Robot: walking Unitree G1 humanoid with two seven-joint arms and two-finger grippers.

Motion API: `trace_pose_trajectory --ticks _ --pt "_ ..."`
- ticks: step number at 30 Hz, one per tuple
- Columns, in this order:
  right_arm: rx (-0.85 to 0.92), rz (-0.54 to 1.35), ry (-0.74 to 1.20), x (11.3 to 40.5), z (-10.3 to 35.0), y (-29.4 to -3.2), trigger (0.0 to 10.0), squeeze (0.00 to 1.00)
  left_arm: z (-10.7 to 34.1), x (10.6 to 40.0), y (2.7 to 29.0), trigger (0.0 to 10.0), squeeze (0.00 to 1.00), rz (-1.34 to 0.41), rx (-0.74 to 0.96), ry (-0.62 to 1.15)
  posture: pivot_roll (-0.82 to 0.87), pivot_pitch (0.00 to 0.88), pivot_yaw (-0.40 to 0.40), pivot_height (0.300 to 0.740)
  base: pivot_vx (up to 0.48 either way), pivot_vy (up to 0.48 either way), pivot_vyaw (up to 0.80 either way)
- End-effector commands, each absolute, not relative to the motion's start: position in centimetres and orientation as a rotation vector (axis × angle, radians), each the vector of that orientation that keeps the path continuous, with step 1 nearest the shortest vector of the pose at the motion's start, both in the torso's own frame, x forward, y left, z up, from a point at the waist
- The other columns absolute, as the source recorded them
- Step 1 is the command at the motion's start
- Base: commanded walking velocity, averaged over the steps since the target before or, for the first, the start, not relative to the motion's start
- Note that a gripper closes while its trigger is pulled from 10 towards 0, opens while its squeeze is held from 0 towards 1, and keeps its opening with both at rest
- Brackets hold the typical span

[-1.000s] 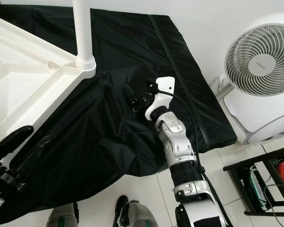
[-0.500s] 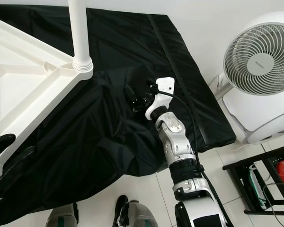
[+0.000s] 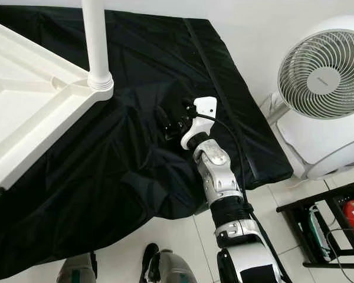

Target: Building children table

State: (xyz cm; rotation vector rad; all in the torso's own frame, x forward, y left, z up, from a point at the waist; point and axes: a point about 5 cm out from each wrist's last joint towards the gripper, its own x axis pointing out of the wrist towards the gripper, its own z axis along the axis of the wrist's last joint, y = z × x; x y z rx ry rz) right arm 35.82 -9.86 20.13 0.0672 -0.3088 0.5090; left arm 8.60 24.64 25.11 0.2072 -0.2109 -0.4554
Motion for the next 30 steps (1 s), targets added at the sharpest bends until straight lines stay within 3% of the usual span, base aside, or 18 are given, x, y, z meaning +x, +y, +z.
trace_pose_trajectory --ticks 1,14,22,30 --pt "0.053 0.494 -0.299 35.9 19.7 -10.5 10.0 0.0 25.1 8.0 25.5 10.0 0.0 -0.436 0.201 -0.206 0.38 0.253 -0.216 0.74 0.0 0.0 0.0" --pt "0.051 0.511 -0.302 36.0 19.6 -10.1 10.0 0.0 25.2 5.8 29.5 10.0 0.0 -0.388 0.169 -0.064 0.4 0.255 -0.226 0.74 0.0 0.0 0.0" --pt "0.051 0.515 -0.306 36.2 19.7 -10.1 10.0 0.0 23.2 3.8 32.1 10.0 0.0 -0.337 0.174 0.168 0.41 0.252 -0.227 0.74 0.0 0.0 0.0" --pt "0.061 0.531 -0.309 36.2 19.6 -9.6 10.0 0.0 22.4 2.6 36.4 10.0 0.0 -0.186 0.396 0.441 0.43 0.243 -0.23 0.74 0.0 0.0 0.0"
